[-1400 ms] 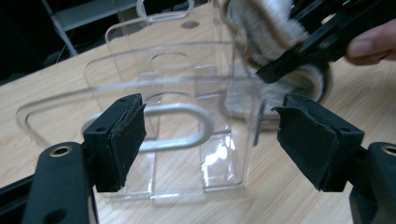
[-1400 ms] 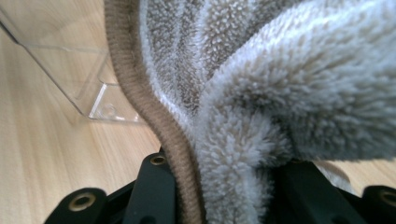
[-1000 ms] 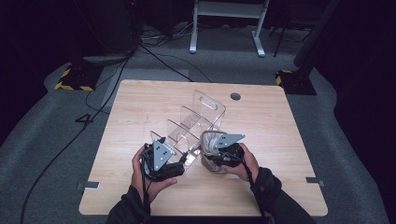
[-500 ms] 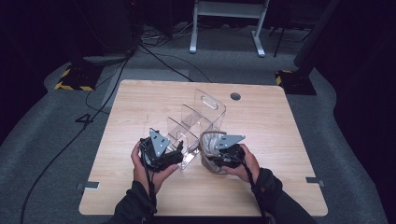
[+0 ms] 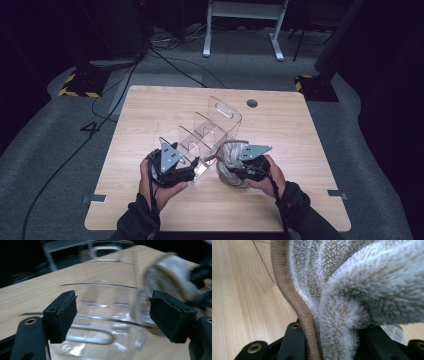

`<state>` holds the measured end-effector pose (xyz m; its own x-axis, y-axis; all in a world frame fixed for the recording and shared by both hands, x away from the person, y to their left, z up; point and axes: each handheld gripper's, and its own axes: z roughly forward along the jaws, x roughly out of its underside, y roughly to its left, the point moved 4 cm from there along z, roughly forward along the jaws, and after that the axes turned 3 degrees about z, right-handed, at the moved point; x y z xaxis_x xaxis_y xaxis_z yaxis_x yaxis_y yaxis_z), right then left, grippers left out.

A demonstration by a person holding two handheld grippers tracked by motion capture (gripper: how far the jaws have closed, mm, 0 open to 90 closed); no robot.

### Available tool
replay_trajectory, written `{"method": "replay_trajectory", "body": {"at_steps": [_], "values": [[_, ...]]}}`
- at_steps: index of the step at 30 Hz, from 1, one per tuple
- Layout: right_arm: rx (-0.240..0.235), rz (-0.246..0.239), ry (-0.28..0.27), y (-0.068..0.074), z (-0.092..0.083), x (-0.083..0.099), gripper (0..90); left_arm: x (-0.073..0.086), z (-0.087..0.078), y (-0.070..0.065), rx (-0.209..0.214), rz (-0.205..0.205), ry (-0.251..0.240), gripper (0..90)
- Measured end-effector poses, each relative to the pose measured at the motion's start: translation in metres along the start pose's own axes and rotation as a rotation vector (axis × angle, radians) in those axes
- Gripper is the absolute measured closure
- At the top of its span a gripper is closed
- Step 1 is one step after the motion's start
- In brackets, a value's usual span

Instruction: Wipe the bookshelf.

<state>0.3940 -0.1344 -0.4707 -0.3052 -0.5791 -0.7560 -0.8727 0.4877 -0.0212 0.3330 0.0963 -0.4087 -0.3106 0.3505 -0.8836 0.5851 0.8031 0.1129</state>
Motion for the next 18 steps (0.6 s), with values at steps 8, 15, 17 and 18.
{"method": "replay_trajectory", "body": {"at_steps": [8, 15, 17, 18], "values": [[0.028, 0.027, 0.018, -0.011, -0.017, 0.024, 68.8, 0.019, -0.007, -0.042, -0.021, 0.033, -0.013, 21.4], [0.035, 0.033, 0.031, -0.012, -0.021, 0.032, 68.8, 0.057, 0.017, -0.026, -0.05, -0.039, 0.128, 20.8], [0.036, 0.036, 0.031, -0.013, -0.021, 0.033, 68.7, 0.066, 0.027, -0.02, -0.057, -0.082, 0.177, 20.7], [0.038, 0.038, 0.033, -0.013, -0.021, 0.034, 68.7, 0.071, 0.032, -0.017, -0.072, -0.093, 0.195, 20.7]]}}
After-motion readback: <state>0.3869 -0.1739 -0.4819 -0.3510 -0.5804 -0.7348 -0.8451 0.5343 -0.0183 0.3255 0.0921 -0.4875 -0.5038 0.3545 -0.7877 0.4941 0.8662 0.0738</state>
